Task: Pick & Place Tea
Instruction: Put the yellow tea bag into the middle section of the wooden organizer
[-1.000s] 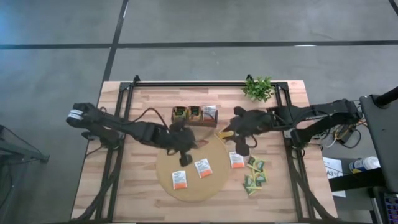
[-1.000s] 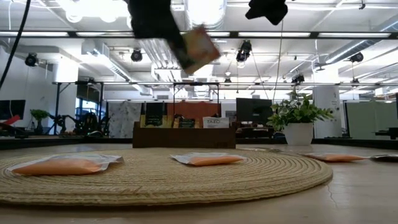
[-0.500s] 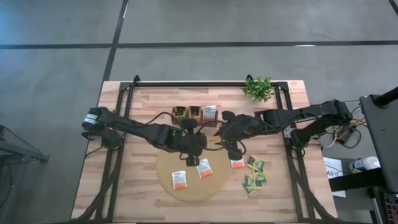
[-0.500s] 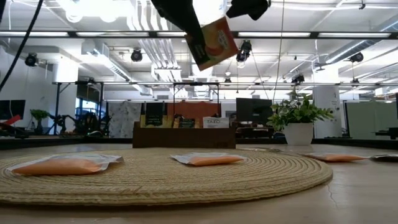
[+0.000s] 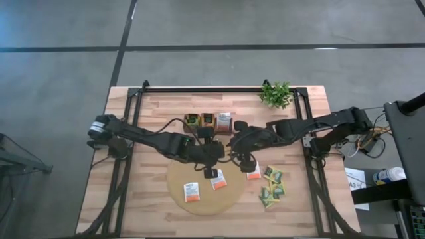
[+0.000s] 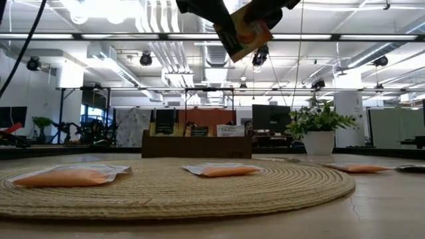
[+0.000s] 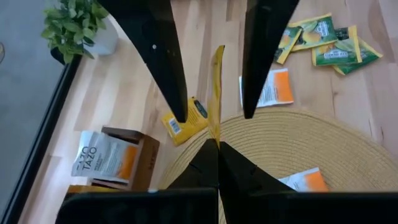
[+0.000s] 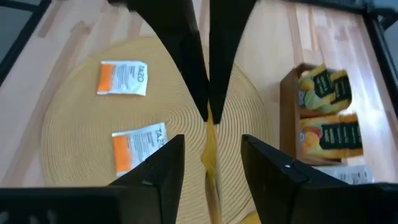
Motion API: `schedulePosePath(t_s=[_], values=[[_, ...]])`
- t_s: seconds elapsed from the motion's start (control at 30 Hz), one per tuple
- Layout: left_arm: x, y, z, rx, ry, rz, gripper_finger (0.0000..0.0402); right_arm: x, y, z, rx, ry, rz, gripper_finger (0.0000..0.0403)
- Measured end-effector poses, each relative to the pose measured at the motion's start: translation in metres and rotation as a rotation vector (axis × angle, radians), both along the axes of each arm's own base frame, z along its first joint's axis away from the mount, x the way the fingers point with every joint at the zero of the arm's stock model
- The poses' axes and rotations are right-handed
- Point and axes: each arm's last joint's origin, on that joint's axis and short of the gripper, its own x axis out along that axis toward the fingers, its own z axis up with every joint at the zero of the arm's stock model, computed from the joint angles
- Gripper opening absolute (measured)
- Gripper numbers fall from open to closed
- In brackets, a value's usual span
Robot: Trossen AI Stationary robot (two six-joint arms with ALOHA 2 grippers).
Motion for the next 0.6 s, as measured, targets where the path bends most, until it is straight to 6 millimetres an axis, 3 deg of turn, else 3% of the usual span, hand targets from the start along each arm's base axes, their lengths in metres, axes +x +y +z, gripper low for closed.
schedulePosePath(t_s=[0.17, 0.5, 0.6], values=[[0.0001, -0.0001, 0.0, -0.001, -0.001, 0.001, 0.0, -0.0004, -0.0003, -0.0016, 0.007, 0.014, -0.01, 0.0123], [0.0015, -0.0014, 0.0014, -0.082, -0.04, 0.036, 0.0001, -0.0004, 0.0, -0.0016, 0.013, 0.014, -0.013, 0.0021], [0.0016, -0.0014, 0.0015, -0.123, -0.055, 0.073, 0.0015, -0.0009, -0.0002, -0.0021, 0.021, 0.022, -0.022, 0.0015]])
